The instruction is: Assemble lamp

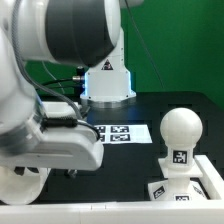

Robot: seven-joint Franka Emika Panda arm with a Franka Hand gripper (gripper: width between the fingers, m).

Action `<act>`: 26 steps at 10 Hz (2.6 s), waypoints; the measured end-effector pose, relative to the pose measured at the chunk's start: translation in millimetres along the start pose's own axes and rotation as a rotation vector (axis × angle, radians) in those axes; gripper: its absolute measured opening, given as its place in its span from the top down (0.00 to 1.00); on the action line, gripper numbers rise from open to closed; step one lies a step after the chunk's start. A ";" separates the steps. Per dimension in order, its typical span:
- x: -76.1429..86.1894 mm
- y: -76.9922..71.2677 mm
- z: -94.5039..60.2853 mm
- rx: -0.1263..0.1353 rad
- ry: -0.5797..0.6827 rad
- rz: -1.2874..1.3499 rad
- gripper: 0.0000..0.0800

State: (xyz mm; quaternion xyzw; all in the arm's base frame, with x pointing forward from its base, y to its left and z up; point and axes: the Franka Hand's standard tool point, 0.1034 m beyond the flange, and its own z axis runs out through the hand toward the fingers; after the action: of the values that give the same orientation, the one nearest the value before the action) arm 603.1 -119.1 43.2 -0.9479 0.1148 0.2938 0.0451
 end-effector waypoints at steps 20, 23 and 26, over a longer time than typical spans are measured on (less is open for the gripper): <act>-24.8 13.5 26.3 0.014 -0.199 0.105 0.40; -24.7 14.4 26.5 0.015 -0.199 0.106 0.85; -24.7 15.1 26.5 0.016 -0.199 0.107 0.95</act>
Offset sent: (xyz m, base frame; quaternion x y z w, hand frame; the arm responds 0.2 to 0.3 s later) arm 0.0000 0.0000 0.0000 0.0000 0.0000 0.0000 1.0000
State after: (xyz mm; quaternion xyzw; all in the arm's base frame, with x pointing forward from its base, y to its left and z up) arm 565.1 -125.0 35.1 -0.9062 0.1624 0.3874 0.0481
